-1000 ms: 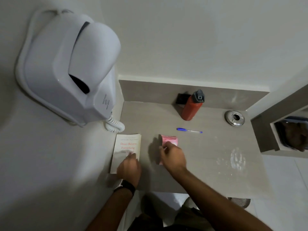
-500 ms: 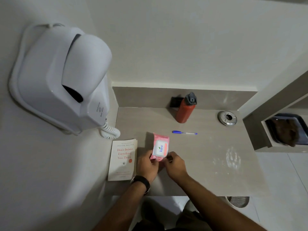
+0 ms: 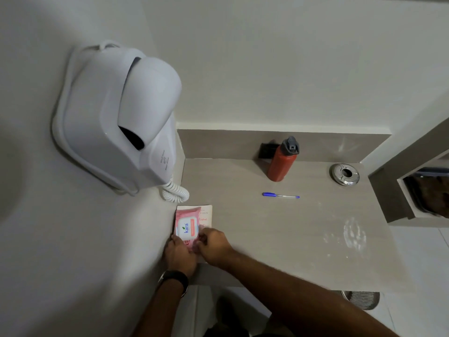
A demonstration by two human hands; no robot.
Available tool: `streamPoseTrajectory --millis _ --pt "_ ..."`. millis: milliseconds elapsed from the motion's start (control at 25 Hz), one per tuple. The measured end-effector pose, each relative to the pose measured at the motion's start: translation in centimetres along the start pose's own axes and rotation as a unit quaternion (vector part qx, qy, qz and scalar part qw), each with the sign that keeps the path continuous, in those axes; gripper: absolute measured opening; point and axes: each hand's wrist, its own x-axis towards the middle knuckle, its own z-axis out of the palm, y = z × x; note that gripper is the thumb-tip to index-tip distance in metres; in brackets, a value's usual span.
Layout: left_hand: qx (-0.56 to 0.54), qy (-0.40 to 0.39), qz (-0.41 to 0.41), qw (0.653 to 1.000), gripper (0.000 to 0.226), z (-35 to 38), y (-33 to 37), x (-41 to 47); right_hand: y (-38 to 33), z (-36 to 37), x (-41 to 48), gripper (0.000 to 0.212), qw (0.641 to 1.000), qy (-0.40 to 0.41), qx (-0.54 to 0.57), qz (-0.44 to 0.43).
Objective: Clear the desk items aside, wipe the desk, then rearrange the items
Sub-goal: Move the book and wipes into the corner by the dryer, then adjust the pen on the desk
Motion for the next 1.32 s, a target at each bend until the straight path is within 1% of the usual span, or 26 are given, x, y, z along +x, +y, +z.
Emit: streamPoseTrajectory --millis 80,160,240,280,320,400,440,480,560,600,640,720,760,840,920,1000,1160,1200,1240,1320 --pt "0.017 -0.012 0.008 1.0 0.076 0.3 -0.5 -0.2 0.2 0.1 -0.5 0.023 1.0 -0.002 0.009 0.004" --pt "0.042 0.015 0.028 0.999 0.075 0.3 -0.7 -0.7 0.9 -1.5 -1.0 0.019 0.999 0.025 0.035 0.009" --pt "0.083 0.066 0.058 0.993 0.074 -0.1 -0.4 -1.4 2.5 -4.7 -1.2 0.014 0.996 0.087 0.024 0.014" --pt "0.096 0.091 0.084 0.988 0.072 -0.4 0.1 -1.9 3.7 -7.0 -1.2 0.016 0.992 0.124 0.004 0.027" --pt "0.102 0.115 0.116 0.981 0.071 -0.6 0.8 -2.3 4.9 -9.6 -1.1 0.02 0.986 0.162 -0.016 0.045" --pt "0.117 0.159 0.201 0.959 0.066 -0.6 2.7 -2.7 7.3 -14.8 -1.0 0.036 0.969 0.221 -0.064 0.094" --pt "0.131 0.174 0.249 0.944 0.062 -0.4 3.8 -2.7 8.4 -17.1 -0.9 0.044 0.96 0.236 -0.09 0.12" --pt "0.147 0.171 0.297 0.928 0.059 -0.2 5.0 -2.5 9.4 -19.0 -0.8 0.051 0.953 0.244 -0.113 0.138" --pt "0.174 0.092 0.357 0.913 0.056 0.3 7.5 -1.4 11.0 -21.7 -0.4 0.053 0.949 0.232 -0.15 0.155" --pt "0.192 0.043 0.372 0.907 0.058 0.9 8.8 -0.5 11.8 -22.6 0.0 0.051 0.948 0.211 -0.178 0.158" --pt "0.214 0.017 0.38 0.9 0.061 1.6 9.9 0.4 12.5 -23.2 0.3 0.048 0.946 0.185 -0.215 0.157" --pt "0.254 -0.005 0.384 0.888 0.063 3.2 11.8 1.9 13.4 -23.9 0.9 0.042 0.937 0.137 -0.283 0.151" --pt "0.261 -0.018 0.38 0.887 0.064 4.0 12.5 2.3 13.6 -23.9 1.1 0.042 0.932 0.124 -0.307 0.148" --pt "0.267 -0.043 0.371 0.889 0.064 5.2 13.2 2.8 13.7 -23.2 1.1 0.044 0.916 0.102 -0.365 0.131" --pt "0.272 -0.053 0.358 0.891 0.066 6.0 13.4 2.9 12.9 -21.6 1.2 0.046 0.904 0.086 -0.408 0.099" --pt "0.266 -0.042 0.341 0.901 0.069 6.2 13.2 2.4 11.1 -19.4 1.7 0.044 0.909 0.074 -0.407 0.049" --pt "0.264 0.046 0.313 0.911 0.066 6.3 9.7 -0.4 5.5 -14.1 4.1 0.041 0.937 0.05 -0.343 -0.044" --pt "0.268 0.045 0.304 0.913 0.066 6.4 8.5 -1.2 4.0 -13.1 5.0 0.04 0.941 0.043 -0.332 -0.054" --pt "0.273 0.029 0.294 0.916 0.068 6.5 7.4 -1.9 2.7 -12.2 5.8 0.041 0.943 0.032 -0.326 -0.06" --pt "0.283 -0.002 0.286 0.916 0.072 6.2 5.9 -2.7 0.9 -10.5 7.1 0.048 0.943 0.009 -0.324 -0.069"
